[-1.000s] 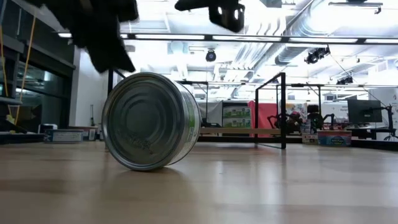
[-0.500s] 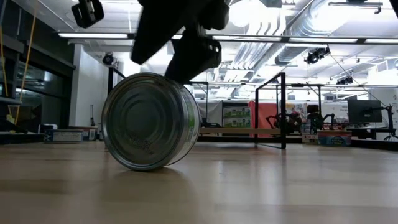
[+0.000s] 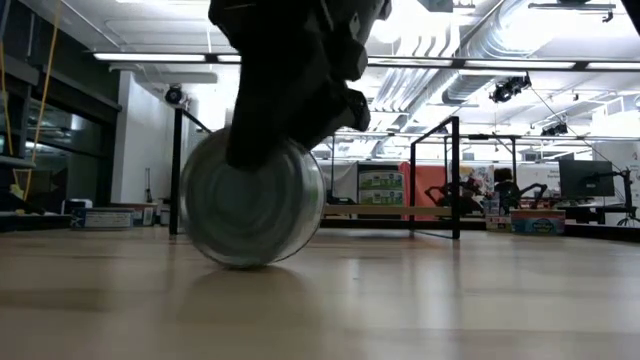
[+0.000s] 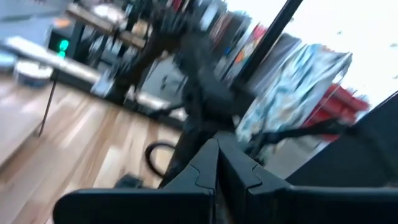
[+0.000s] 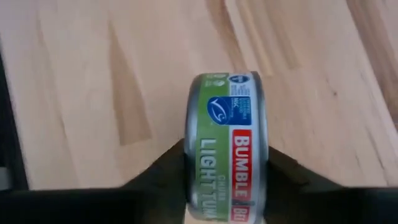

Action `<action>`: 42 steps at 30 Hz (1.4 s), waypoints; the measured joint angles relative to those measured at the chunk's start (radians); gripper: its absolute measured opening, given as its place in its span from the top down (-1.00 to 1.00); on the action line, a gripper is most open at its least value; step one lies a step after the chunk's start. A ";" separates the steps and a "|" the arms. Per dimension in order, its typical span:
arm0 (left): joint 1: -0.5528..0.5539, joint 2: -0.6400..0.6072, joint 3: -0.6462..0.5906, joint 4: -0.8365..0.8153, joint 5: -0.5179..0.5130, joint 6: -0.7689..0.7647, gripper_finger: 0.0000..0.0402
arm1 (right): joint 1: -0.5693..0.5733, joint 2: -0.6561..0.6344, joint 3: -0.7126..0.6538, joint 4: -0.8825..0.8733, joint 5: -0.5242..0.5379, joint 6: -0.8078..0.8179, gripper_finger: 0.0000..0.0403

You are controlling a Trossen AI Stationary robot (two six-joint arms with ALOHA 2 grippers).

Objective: Stack canned seafood by type on shelf
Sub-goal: Put the green tuna can on the shelf

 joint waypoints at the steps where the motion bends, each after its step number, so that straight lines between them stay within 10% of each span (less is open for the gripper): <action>1: 0.000 -0.030 0.000 0.003 0.000 0.000 1.00 | -0.001 -0.009 0.000 -0.006 -0.015 -0.008 0.47; 6: -0.006 -0.164 0.000 0.004 0.000 0.016 1.00 | 0.006 -0.075 0.000 -0.218 0.015 -0.022 0.47; 12: -0.028 -0.240 0.001 0.025 0.000 0.069 1.00 | -0.019 -0.167 0.000 -0.656 0.291 0.003 0.47; 21: -0.029 -0.156 0.001 0.166 0.000 0.141 1.00 | -0.270 -0.151 0.000 -0.679 0.602 -0.277 0.47; 42: -0.029 -0.068 0.001 0.356 -0.026 0.151 1.00 | -0.442 -0.009 -0.001 -0.687 0.616 -0.488 0.39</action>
